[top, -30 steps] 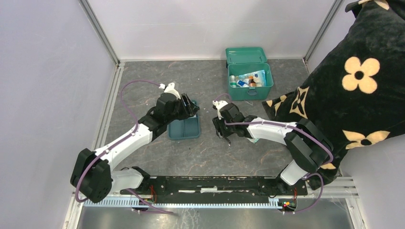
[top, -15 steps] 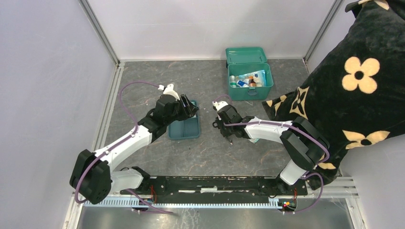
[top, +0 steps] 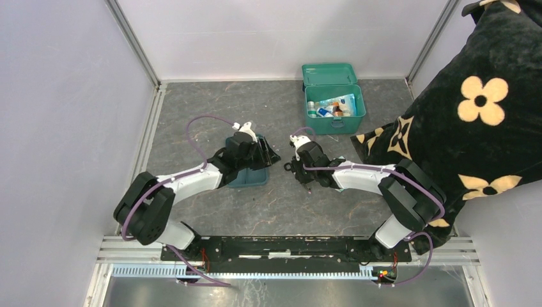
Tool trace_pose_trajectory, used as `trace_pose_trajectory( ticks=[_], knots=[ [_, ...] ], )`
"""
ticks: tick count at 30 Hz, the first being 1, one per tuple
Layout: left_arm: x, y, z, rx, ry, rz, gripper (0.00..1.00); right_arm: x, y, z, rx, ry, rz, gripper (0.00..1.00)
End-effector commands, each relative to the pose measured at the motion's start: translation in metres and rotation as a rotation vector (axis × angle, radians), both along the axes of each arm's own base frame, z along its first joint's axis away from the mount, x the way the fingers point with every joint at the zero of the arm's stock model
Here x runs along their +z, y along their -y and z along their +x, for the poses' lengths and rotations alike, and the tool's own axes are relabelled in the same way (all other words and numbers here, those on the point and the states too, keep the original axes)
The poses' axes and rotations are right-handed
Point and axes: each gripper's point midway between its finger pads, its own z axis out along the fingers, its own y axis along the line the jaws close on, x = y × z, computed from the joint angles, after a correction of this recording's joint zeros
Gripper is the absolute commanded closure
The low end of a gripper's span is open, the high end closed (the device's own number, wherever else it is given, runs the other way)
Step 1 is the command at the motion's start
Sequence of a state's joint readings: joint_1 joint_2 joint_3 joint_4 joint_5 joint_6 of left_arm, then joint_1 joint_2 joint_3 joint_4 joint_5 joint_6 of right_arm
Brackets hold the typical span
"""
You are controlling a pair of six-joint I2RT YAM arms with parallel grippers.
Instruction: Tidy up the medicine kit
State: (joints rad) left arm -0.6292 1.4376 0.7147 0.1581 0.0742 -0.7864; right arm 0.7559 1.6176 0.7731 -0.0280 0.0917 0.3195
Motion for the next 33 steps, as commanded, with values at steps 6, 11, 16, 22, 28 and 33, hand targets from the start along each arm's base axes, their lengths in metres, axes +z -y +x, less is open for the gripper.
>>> trace_pose_trajectory(
  ticks=[6,11,16,22,28,33],
  knots=[
    [0.001,0.033,0.012,-0.044,-0.007,-0.098,0.42,-0.025,0.013,-0.03,-0.021,-0.144,0.059,0.91],
    [-0.015,0.039,0.016,-0.04,-0.045,-0.087,0.41,-0.024,0.014,-0.029,-0.023,-0.14,0.062,0.91],
    [-0.028,0.048,0.016,-0.055,-0.08,-0.091,0.41,-0.02,0.013,-0.025,-0.028,-0.118,0.083,0.91],
    [-0.041,0.052,0.015,-0.036,-0.127,-0.104,0.42,-0.021,0.014,-0.026,-0.034,-0.118,0.09,0.92],
    [-0.052,0.049,0.015,0.005,-0.167,-0.086,0.42,-0.02,0.016,-0.025,-0.043,-0.111,0.101,0.92],
    [-0.064,0.05,0.011,0.011,-0.201,-0.074,0.43,-0.02,0.016,-0.026,-0.048,-0.113,0.124,0.93]
  ],
)
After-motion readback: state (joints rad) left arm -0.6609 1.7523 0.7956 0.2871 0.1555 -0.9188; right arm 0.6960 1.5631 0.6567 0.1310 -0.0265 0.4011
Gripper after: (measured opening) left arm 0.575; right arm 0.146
